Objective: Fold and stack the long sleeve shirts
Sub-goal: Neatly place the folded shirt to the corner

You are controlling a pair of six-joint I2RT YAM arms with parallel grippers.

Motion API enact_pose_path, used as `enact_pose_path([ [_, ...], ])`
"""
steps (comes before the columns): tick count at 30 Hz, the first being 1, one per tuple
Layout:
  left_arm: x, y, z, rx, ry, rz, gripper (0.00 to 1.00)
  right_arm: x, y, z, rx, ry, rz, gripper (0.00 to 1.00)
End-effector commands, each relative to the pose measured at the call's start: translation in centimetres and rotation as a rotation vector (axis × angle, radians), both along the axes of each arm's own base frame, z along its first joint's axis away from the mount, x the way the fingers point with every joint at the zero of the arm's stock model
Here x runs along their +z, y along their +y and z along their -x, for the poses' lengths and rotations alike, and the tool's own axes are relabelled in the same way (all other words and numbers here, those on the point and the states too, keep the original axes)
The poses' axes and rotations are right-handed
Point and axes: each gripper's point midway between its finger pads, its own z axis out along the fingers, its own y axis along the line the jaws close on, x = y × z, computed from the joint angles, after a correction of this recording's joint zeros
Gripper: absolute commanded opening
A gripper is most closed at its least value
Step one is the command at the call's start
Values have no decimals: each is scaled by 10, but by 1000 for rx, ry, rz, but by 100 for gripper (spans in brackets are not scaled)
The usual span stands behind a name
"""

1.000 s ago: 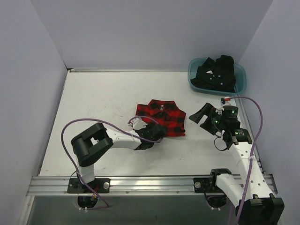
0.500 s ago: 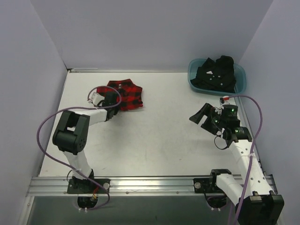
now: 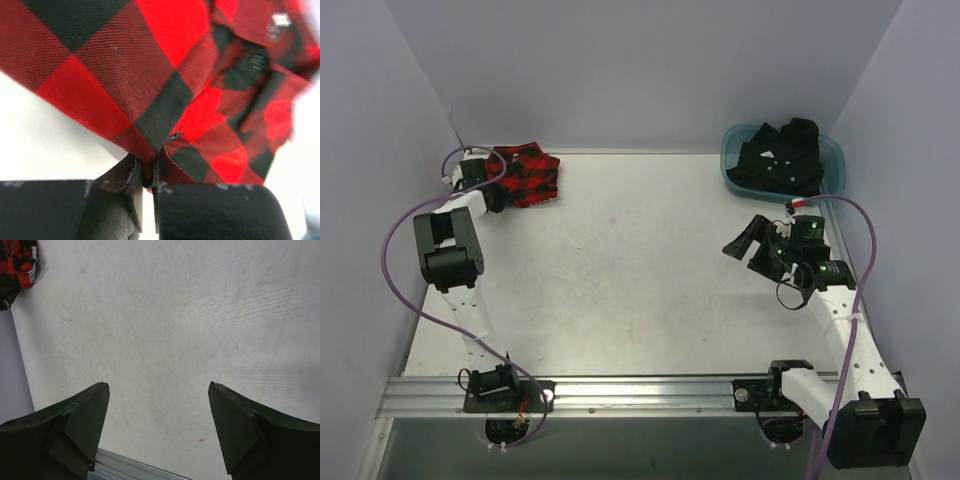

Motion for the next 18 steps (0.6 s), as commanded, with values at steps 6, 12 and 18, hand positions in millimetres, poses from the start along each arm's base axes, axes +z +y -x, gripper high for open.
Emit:
enact_pose_path([
  [6, -25, 46, -13, -86, 50, -15, 18, 9, 3, -6, 40, -8, 12, 82],
  [12, -34, 43, -3, -81, 56, 26, 22, 6, 2, -9, 41, -2, 29, 82],
  [18, -23, 29, 7, -32, -33, 89, 52, 10, 4, -6, 56, -20, 35, 82],
])
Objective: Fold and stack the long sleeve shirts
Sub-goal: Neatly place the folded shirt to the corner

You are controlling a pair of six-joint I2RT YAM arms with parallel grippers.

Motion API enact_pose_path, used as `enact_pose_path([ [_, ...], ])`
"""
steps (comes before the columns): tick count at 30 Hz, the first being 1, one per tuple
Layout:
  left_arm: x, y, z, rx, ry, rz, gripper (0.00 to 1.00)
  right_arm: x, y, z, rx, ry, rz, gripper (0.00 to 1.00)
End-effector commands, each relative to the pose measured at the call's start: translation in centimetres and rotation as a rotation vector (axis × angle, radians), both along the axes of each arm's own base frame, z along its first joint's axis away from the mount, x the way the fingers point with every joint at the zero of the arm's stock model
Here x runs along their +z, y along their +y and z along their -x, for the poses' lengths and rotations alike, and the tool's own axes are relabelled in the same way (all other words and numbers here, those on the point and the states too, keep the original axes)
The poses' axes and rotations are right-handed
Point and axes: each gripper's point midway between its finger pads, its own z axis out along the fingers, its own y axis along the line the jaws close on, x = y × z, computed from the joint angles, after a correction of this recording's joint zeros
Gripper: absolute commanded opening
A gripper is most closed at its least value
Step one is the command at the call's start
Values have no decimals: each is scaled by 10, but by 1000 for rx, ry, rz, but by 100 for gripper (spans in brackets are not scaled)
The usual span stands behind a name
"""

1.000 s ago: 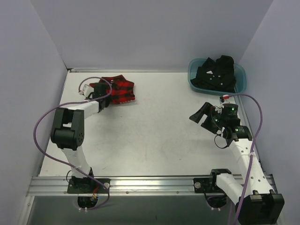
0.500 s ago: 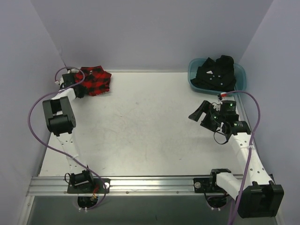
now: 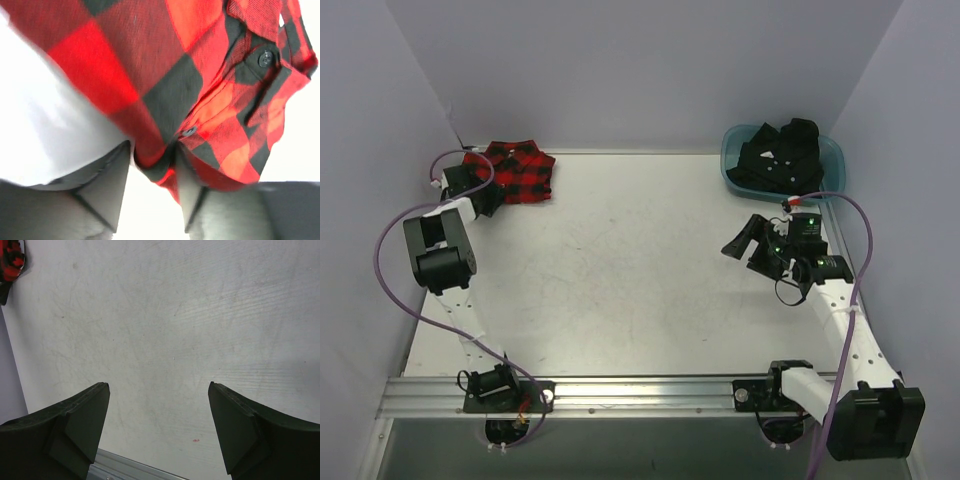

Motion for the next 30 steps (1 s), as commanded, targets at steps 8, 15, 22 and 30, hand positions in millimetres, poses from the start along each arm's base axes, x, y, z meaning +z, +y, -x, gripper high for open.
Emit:
enact_pose_path([
  [8, 46, -40, 30, -24, -76, -15, 79, 22, 3, 3, 29, -71, 15, 82],
  [15, 36, -86, 10, -111, -56, -32, 61, 24, 3, 6, 30, -83, 14, 82],
  [22, 28, -120, -4, -156, -30, -12, 57, 30, 2, 7, 24, -97, 14, 82],
  [30, 95, -150, 54, -229, -100, -18, 79, 44, -7, 15, -16, -114, 54, 82],
])
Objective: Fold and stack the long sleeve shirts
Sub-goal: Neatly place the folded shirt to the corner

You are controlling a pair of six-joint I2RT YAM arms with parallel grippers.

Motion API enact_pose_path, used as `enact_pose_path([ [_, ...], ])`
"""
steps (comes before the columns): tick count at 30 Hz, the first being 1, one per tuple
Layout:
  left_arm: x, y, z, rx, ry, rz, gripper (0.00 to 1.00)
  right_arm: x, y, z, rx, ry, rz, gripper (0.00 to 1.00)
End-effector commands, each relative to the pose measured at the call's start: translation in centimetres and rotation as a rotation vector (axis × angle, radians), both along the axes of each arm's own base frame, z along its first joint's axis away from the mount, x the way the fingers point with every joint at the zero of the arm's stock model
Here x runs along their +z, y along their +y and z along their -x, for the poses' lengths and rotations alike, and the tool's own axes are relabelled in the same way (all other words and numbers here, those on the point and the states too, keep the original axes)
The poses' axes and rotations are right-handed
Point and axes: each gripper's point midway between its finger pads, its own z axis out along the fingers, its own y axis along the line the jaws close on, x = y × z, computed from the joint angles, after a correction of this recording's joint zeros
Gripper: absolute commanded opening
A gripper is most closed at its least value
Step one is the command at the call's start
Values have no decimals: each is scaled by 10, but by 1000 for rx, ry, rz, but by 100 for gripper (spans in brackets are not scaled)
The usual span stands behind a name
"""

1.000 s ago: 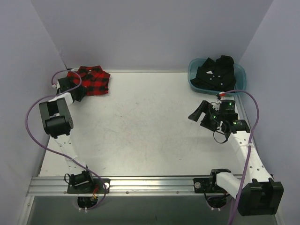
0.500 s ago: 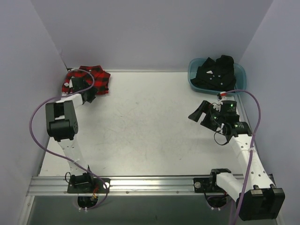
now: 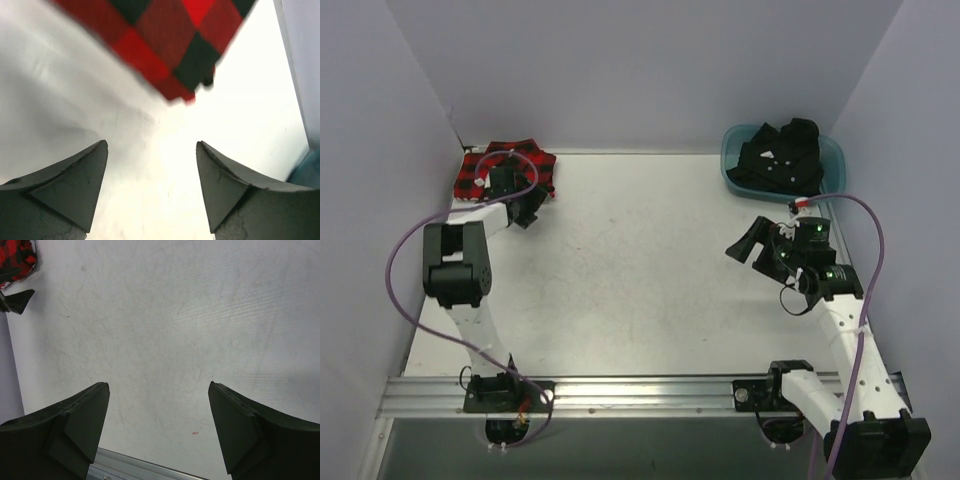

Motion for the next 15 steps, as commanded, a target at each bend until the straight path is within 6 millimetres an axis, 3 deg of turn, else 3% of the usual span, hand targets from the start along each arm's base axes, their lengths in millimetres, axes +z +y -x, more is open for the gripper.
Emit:
enact_pose_path([
  [1, 82, -16, 30, -59, -113, -27, 81, 27, -10, 4, -33, -53, 52, 82],
  [2, 81, -38, 51, -114, -96, -35, 88, 31, -13, 6, -46, -56, 65, 83],
  [3, 121, -42, 65, -135, -175, -54, 90, 37, -16, 9, -53, -72, 79, 83],
  [5, 134, -46, 99, -186, -177, -159, 96, 47, -24, 15, -76, -87, 121, 84],
  [6, 176, -52, 120, -196, -276, -220, 97, 51, -28, 18, -89, -96, 134, 84],
  [8, 197, -47, 155, -251, -303, -336, 98, 60, -34, 26, -109, -104, 158, 86],
  [9, 234, -39, 180, -248, -392, -395, 97, 63, -36, 34, -113, -100, 165, 86],
  [11, 252, -26, 220, -245, -403, -449, 98, 69, -40, 41, -107, -112, 196, 89],
  [12, 276, -11, 255, -218, -456, -504, 97, 77, -46, 49, -127, -121, 225, 91],
  [14, 296, 5, 290, -183, -509, -556, 97, 86, -55, 58, -145, -145, 264, 93],
  [15, 318, 19, 321, -128, -586, -595, 97, 95, -64, 67, -172, -171, 310, 96],
])
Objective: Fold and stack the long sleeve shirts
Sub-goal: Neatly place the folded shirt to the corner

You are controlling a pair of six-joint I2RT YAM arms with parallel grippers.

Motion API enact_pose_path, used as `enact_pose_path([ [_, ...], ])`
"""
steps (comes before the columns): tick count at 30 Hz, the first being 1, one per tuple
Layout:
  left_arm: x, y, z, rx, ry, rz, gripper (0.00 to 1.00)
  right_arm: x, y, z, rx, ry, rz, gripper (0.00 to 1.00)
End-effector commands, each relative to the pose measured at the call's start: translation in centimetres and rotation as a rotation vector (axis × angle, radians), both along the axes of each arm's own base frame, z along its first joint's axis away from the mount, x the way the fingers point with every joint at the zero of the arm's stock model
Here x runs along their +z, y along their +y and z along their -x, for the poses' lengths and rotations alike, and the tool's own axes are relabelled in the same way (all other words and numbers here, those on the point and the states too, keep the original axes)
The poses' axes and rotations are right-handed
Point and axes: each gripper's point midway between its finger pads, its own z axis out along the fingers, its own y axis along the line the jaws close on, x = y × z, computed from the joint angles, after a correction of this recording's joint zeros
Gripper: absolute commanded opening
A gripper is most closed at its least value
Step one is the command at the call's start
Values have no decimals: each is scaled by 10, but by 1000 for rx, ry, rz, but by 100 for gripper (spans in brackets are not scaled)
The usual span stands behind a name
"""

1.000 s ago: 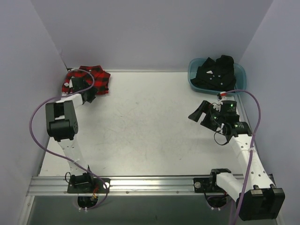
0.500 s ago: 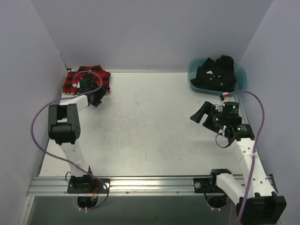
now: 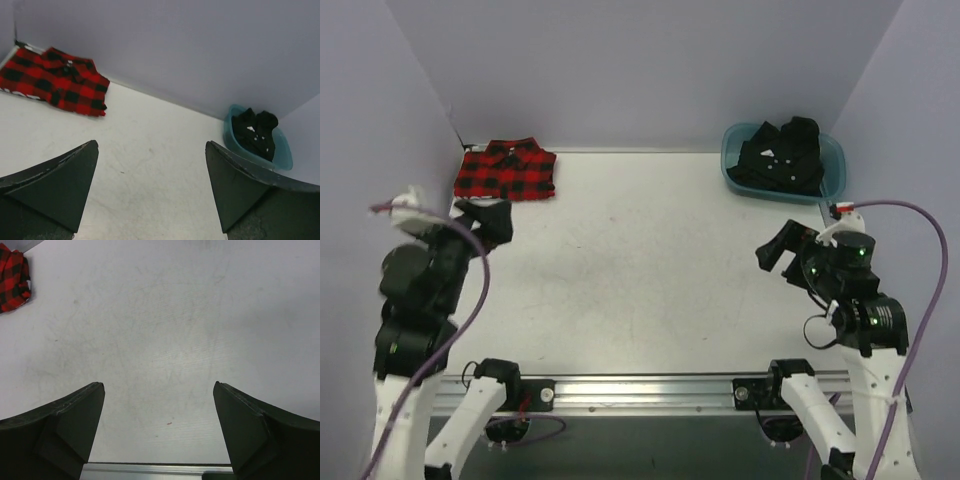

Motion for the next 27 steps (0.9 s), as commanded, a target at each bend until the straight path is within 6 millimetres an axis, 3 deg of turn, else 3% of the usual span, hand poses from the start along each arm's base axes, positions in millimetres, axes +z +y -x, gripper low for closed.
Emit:
enact_pose_path([
  [1, -17, 47, 75, 136, 56, -185, 97, 14, -30, 30, -80, -14, 147, 96],
  [3, -7, 63, 112, 186, -13, -186, 97, 25, -41, 43, -124, -73, 194, 99],
  [6, -12, 80, 150, 227, -92, -187, 97, 37, -63, 61, -224, -173, 254, 100],
  [9, -25, 91, 168, 260, -137, -196, 97, 36, -80, 71, -285, -236, 309, 100],
  [10, -28, 92, 170, 262, -142, -194, 97, 25, -83, 71, -287, -222, 340, 100],
  [14, -49, 95, 166, 282, -125, -188, 97, 14, -90, 76, -314, -281, 359, 100],
  [17, -51, 101, 168, 317, -164, -173, 98, 7, -93, 80, -322, -339, 364, 100],
  [27, -76, 105, 157, 370, -180, -115, 97, -4, -92, 83, -338, -464, 332, 100],
])
